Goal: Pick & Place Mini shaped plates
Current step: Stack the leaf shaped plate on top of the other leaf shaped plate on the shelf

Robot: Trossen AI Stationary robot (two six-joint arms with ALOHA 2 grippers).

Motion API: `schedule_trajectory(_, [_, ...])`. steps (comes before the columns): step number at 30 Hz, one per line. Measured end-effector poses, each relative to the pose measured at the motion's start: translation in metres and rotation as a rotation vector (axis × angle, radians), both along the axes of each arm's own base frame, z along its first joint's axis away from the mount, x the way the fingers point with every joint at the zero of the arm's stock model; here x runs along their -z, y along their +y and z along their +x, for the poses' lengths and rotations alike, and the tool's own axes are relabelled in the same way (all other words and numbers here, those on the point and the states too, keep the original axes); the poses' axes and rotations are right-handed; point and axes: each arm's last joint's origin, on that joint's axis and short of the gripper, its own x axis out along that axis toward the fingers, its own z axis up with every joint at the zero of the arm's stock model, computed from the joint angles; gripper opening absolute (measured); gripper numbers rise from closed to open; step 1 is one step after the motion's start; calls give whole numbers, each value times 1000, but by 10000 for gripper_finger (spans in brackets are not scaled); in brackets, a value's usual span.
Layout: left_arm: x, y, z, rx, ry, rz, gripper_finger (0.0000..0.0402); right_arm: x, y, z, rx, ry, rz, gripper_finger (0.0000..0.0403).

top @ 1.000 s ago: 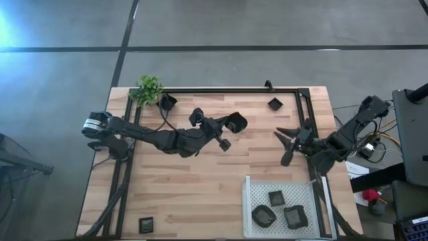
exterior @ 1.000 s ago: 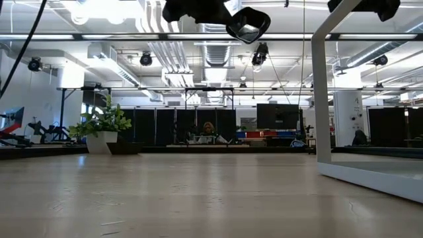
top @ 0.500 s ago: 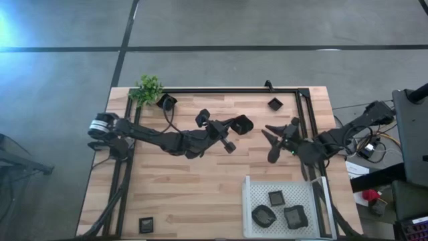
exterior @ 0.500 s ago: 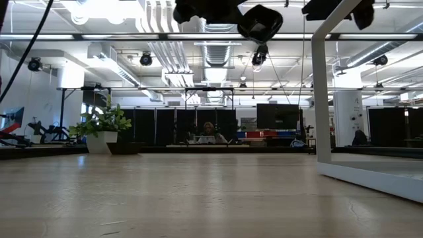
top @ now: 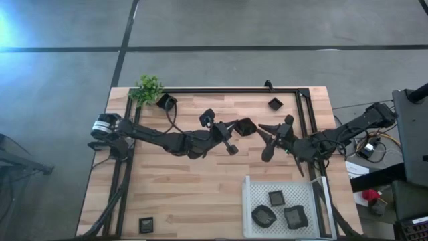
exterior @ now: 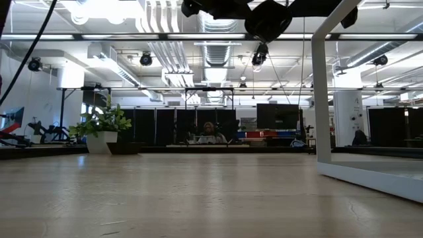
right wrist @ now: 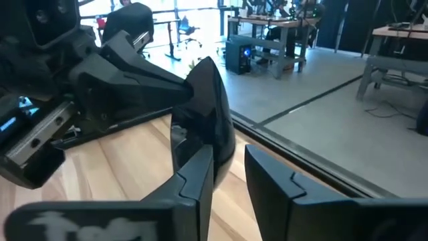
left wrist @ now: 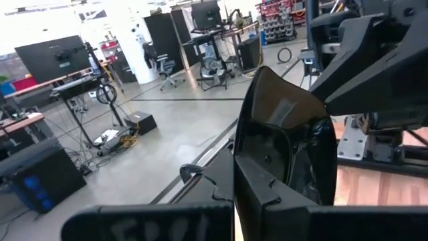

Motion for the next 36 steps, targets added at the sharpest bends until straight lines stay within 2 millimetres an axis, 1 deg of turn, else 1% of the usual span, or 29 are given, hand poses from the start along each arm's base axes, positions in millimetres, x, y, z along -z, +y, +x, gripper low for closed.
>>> schedule_trajectory(13, [-3,-1,0,36,-34,-6,0,3,1,3,-7,14,-3,58])
schedule_trajectory(20, [-3,-1,0,44,-32,-7,0,3,1,2,7,13,-8,15])
schedule_trajectory(27, [-3,-1,0,45,-33,-8,1,3,1,2,8,13,-8,9])
schedule_trajectory(31, [-3,-2,1,61,-39,-15,12,2,1,3,2,10,-4,9])
schedule_trajectory(36, [-2,-2,1,65,-37,-23,41,3,2,3,-8,10,-1,8])
